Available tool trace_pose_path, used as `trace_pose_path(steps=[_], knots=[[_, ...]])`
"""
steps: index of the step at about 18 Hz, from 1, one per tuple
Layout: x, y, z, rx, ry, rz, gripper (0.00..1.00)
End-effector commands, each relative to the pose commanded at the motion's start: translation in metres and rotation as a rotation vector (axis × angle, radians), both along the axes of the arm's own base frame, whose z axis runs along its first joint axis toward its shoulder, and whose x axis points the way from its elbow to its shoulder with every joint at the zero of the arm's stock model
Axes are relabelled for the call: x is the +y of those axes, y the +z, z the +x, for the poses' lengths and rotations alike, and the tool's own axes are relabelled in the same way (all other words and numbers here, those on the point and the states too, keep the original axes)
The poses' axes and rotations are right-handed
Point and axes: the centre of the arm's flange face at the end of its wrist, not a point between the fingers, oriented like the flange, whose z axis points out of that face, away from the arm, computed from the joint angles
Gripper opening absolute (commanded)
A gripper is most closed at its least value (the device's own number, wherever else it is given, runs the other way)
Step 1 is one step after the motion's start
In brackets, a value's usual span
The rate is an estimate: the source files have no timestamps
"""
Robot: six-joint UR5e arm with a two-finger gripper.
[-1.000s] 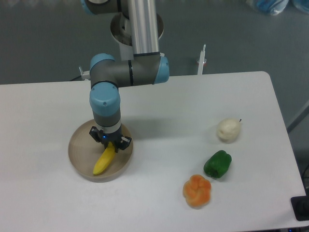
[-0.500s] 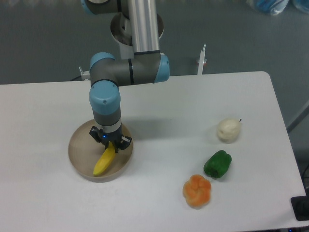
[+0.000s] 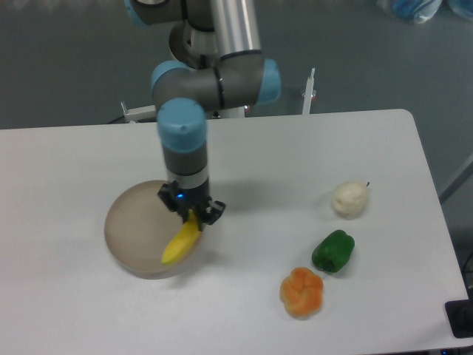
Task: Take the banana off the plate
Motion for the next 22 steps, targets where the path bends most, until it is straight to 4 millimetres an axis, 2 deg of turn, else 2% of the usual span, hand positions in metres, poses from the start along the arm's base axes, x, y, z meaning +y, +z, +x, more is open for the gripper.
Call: trace_pose_path(steps=[3,7,10,14,18,22], knots=[[-0.001,0.02,-0.032,0.05,-0.005,0.018,0.25],[-0.009,0.031,-0.057,0.071,-0.064,-0.052,0.25],[-0.013,0.039,-0.073,0.078,-0.046,-0.044,0.25],[-0.012,0.05,-0.084,0.099,-0.059,-0.029,0.25],[-0.018,0.049,-0.096,0.1,-0.053,-0.034,0.25],[-0.019,0.05,-0.098,0.105,-0.056,-0.031,0.25]])
